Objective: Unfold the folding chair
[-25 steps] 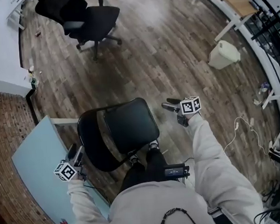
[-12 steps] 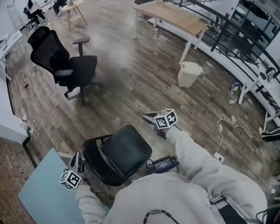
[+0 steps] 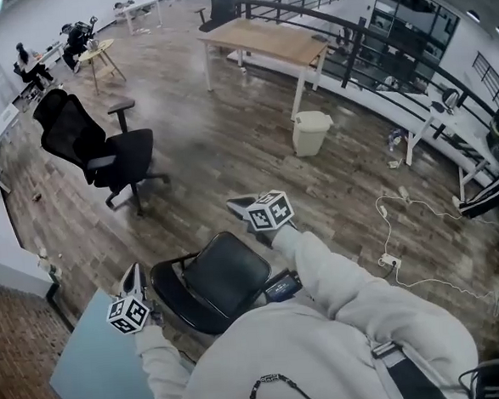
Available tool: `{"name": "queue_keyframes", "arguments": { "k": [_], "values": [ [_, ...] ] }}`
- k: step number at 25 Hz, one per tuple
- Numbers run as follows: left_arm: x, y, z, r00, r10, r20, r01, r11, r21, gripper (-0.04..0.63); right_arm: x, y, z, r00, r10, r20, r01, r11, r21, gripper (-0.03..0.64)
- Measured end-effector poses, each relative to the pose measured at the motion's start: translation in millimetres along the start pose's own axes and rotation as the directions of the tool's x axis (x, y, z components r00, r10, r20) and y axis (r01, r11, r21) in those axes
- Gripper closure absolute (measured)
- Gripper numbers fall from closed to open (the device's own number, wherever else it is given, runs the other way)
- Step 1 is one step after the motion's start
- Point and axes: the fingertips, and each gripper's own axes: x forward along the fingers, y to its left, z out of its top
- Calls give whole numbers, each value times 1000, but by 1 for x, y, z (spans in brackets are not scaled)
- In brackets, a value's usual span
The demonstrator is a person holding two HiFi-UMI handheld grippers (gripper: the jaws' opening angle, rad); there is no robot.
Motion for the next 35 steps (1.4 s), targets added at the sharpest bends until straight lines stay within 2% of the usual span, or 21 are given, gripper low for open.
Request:
{"name": "queue_keyframes", "arguments": {
  "k": [4,7,10,13,16,19,22,25,35],
  "values": [
    [24,-53,59,997,-67,48,62,992,114,589,-26,52,49,993,30,119,-23,998,-55,609],
    [40,-98,103,991,-94,97,78,984,161,589,-57,90,87,976,60,210,-43,995,-86,609],
    [44,-145,137,979,-129,155,101,978,180,589,-91,120,120,955,56,292,-16,990,-137,609],
    [41,-192,155,962,-209,178,169,961,217,589,-121,141,143,938,49,344,15,983,-182,611],
    [33,-223,157,953,-246,178,189,939,288,589,-141,149,148,938,20,347,59,974,-217,611],
    [26,-234,156,950,-256,177,190,928,320,589,-152,151,152,935,6,356,79,971,-225,611],
    [18,-234,150,959,-227,167,157,922,355,589,-154,155,147,935,0,354,87,969,-230,611],
    [9,-229,150,960,-222,169,153,925,347,589,-149,165,144,936,9,351,81,968,-239,611],
    [-7,-222,141,967,-200,161,124,914,386,589,-145,176,138,939,23,344,72,962,-262,611]
  ]
}}
